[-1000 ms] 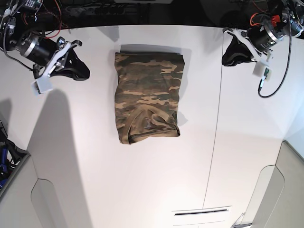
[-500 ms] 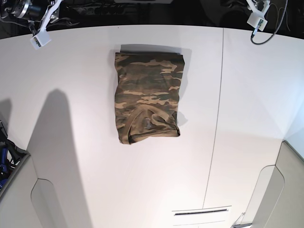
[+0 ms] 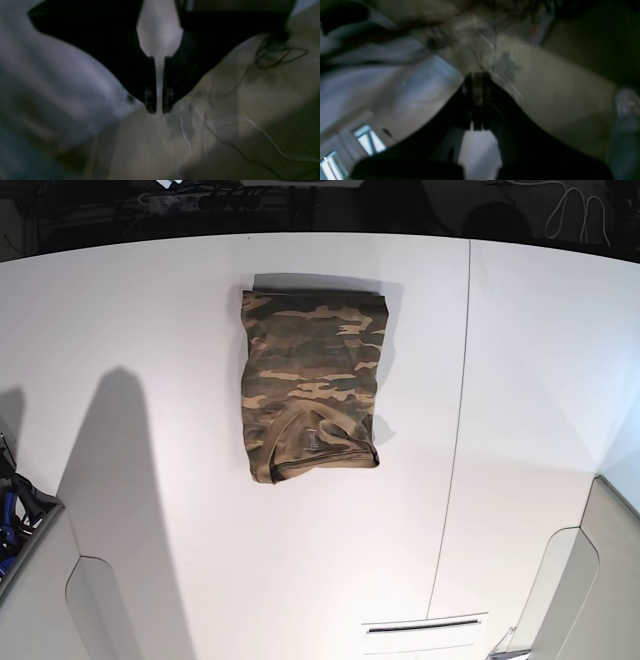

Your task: Fold the T-shirt properly

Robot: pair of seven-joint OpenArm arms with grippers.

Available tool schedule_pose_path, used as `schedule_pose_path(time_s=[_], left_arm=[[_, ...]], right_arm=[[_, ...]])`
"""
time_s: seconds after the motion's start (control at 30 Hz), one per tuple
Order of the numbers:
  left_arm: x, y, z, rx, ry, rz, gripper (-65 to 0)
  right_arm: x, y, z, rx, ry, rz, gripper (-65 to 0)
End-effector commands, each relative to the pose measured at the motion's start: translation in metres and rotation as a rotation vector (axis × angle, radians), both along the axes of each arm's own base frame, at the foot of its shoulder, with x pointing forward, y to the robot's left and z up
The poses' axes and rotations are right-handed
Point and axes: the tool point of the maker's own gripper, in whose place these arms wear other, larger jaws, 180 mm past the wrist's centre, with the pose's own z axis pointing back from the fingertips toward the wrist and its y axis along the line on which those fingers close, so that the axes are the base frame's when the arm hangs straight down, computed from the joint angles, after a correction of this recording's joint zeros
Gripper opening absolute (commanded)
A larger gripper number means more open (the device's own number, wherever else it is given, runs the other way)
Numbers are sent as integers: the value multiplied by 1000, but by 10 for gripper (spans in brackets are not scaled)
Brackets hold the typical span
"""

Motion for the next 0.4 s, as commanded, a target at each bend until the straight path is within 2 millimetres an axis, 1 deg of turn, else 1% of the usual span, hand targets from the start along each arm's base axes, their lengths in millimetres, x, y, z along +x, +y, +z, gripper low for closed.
schedule_pose_path(time_s=[0.0,0.07,0.17,0.2,0.27,0.37], left_arm=[[-7,3,-5,9,27,-22,-596],[-15,7,-23,53,81,-67,-596],[-15,11,-48,115,135,-107,-596],[-10,12,-57,136,139,-114,-596],[-1,10,-71,163,147,-127,-596],[19,-4,-85,152,141,-138,-596]], right_arm=[[-13,-2,-4,-8,17,15,-650],[-28,-4,-19,-34,22,47,-650],[-49,-7,-35,-68,86,98,-650],[-53,-7,-39,-70,105,110,-650],[-55,-7,-45,-72,128,131,-650],[-45,-11,-53,-85,124,146,-650]])
